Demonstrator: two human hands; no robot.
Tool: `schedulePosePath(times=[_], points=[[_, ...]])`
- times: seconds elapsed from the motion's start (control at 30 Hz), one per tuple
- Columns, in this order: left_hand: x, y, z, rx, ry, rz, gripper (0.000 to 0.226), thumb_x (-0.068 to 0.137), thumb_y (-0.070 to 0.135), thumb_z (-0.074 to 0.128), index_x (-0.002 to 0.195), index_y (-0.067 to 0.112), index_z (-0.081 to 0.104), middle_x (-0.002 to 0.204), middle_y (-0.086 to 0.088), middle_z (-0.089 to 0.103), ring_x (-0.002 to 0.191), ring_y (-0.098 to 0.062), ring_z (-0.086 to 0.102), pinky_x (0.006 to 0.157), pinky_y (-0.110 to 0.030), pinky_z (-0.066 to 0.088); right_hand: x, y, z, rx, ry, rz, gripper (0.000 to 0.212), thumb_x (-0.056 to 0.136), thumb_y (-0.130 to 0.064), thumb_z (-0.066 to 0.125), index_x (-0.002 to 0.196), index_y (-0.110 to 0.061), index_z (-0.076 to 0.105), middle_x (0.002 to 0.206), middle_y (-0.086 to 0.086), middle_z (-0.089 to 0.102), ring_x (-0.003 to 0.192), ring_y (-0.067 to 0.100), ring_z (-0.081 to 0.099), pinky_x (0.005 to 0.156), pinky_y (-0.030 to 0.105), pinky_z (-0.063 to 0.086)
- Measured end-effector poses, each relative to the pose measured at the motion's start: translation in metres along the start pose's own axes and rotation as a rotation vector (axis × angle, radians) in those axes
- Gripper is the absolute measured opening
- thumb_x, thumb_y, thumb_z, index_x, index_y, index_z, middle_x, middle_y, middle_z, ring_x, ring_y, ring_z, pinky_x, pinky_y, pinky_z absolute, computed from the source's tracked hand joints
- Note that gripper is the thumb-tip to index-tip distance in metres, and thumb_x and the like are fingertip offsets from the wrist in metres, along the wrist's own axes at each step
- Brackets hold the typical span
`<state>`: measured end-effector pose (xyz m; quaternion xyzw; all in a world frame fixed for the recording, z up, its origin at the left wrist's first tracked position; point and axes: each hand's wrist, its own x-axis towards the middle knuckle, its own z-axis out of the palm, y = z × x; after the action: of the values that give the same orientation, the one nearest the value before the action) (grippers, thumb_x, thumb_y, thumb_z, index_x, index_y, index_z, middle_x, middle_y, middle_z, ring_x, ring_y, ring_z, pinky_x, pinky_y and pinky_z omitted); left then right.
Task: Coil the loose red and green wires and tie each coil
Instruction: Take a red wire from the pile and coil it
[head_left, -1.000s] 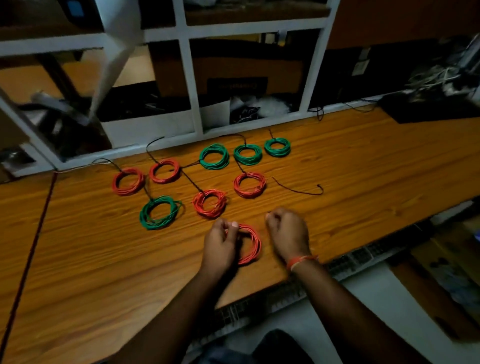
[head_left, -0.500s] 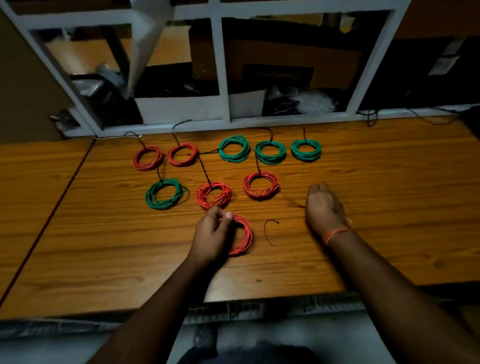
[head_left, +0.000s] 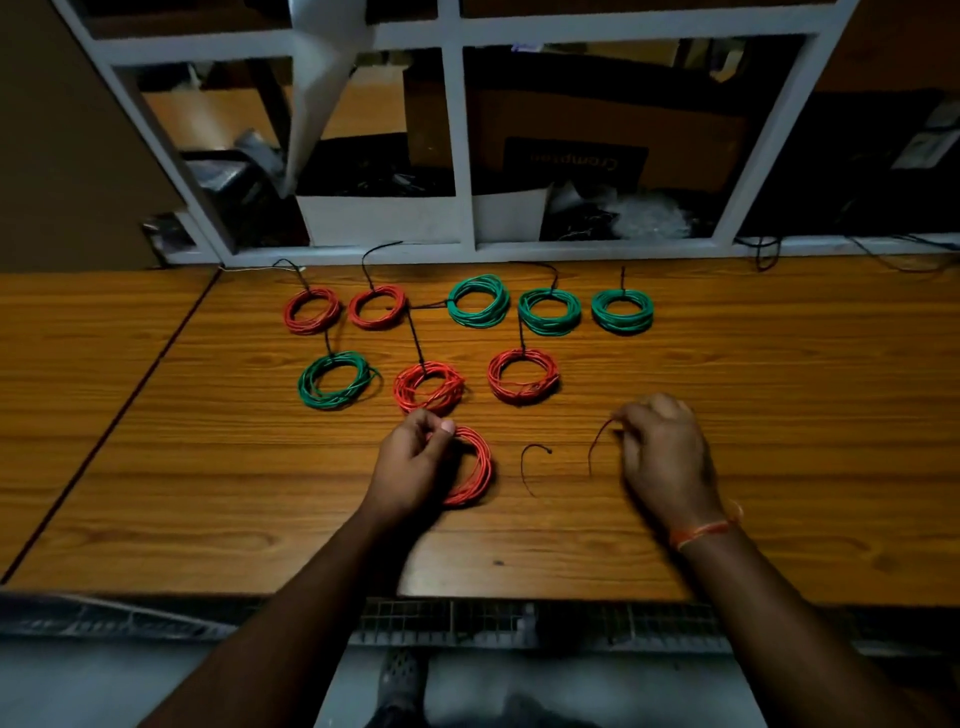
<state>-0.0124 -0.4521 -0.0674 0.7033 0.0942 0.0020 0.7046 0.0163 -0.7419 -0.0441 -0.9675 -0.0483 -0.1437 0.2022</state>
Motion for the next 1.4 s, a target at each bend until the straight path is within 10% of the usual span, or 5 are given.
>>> schedulePosePath(times=[0.2,0.47,0.8,1.4], points=[[0.001,-0.003,-0.001,0.019,0.017,0.023,0.031,0.087,0.053,0.066,0.084,0.024,0.055,0.074,-0.010,0.055,0.070,-0.023,0.046,0.065,-0.043,0.037,0.002,-0.026,0.015,-0.009,-0.037,0.334,0.047,0.090,-0.059,0.063,0.089,-0.013,0.073,0.086,0.008,0.069,0.084,0.026,0.064,0.071,0.035,0.055],[-0.004,0.001,0.001,-0.056,0.016,0.012,0.016,0.102,0.027,0.060,0.092,0.015,0.056,0.083,-0.015,0.059,0.077,-0.026,0.050,0.069,-0.039,0.039,0.002,-0.031,0.022,-0.189,-0.067,0.345,0.021,0.096,-0.023,0.056,0.111,-0.014,0.068,0.117,0.011,0.064,0.115,0.030,0.052,0.091,0.038,0.048],[-0.001,0.001,0.004,-0.082,0.065,0.024,0.011,0.104,0.017,0.057,0.098,0.008,0.053,0.083,-0.015,0.055,0.077,-0.025,0.047,0.060,-0.029,0.043,-0.067,-0.088,-0.016,0.219,-0.140,-0.331,0.008,0.096,-0.015,0.057,0.095,-0.021,0.063,0.088,-0.003,0.060,0.086,0.017,0.048,0.071,0.034,0.045],[-0.005,0.004,0.009,-0.268,0.112,-0.049,0.010,0.100,0.023,0.061,0.093,0.020,0.056,0.088,-0.019,0.056,0.076,-0.026,0.052,0.064,-0.035,0.045,-0.057,-0.126,-0.009,-0.009,0.007,-0.223,0.009,0.079,-0.020,0.074,0.079,-0.022,0.065,0.075,-0.001,0.060,0.080,0.025,0.055,0.067,0.036,0.049]])
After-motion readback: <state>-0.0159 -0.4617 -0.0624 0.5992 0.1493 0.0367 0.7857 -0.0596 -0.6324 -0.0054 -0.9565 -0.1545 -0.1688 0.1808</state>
